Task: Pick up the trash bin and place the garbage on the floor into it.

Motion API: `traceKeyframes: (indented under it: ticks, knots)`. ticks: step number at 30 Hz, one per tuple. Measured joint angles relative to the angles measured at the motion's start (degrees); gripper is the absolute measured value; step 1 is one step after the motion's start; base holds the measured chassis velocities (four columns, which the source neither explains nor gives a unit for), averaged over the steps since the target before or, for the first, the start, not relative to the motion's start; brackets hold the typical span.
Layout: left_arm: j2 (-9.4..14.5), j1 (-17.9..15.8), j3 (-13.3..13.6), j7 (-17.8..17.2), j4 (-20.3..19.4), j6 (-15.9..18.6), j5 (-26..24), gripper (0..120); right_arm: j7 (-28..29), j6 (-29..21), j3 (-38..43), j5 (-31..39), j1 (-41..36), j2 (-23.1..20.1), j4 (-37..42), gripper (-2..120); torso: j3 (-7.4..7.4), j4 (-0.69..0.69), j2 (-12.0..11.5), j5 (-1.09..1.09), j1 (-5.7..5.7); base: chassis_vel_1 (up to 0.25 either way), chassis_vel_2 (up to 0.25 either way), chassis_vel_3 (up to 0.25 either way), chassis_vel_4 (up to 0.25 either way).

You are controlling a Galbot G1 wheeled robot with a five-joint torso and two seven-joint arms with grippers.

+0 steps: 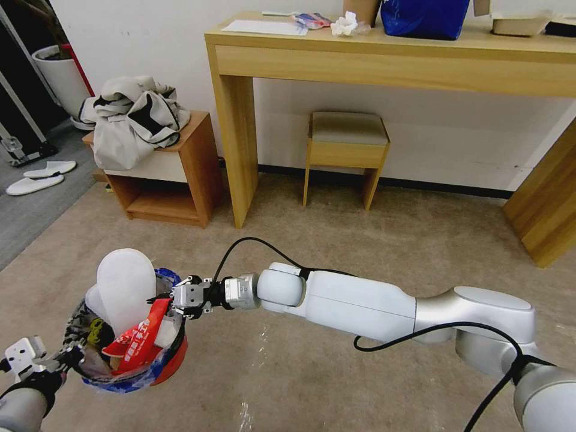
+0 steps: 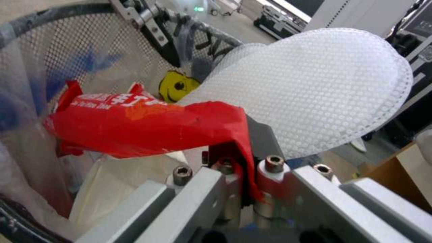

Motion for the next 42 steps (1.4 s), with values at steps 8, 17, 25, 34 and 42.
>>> traceKeyframes:
  ticks: [8, 17, 25, 34, 42]
  knots:
    - [-0.05, -0.11, 0.04, 0.02, 0.15, 0.00, 0.04, 0, 0.15, 0.01, -0.26, -1.30, -0.24, 1.34, -1.02, 0, 0.00, 0.00, 0.00, 0.00, 0.00, 0.000, 0.000, 0.000, 0.000]
    - [-0.23, -0.12, -0.08, 0.05, 0.16, 0.00, 0.00, 0, 0.19, 0.06, -1.55, -2.25, -0.11, 2.53, -2.02, 0, 0.00, 0.00, 0.00, 0.00, 0.00, 0.000, 0.000, 0.000, 0.000]
    - [-0.22, -0.20, -0.05, 0.11, 0.29, -0.02, 0.04, 0, 0.73, 0.09, -1.61, -2.96, -0.49, 2.38, -1.59, 0, 0.00, 0.00, 0.00, 0.00, 0.00, 0.000, 0.000, 0.000, 0.000]
    - [0.00, -0.21, -0.12, 0.11, 0.37, -0.04, 0.02, 0, 2.04, -0.39, -1.23, -2.37, -0.29, 1.94, -0.71, 13, 0.00, 0.00, 0.00, 0.00, 0.00, 0.000, 0.000, 0.000, 0.000]
    - [-0.18, -0.05, -0.10, 0.13, 0.41, -0.05, 0.04, 0, 2.27, -0.44, -0.57, -2.17, 0.29, 2.13, -0.55, 40, 0.00, 0.00, 0.00, 0.00, 0.00, 0.000, 0.000, 0.000, 0.000]
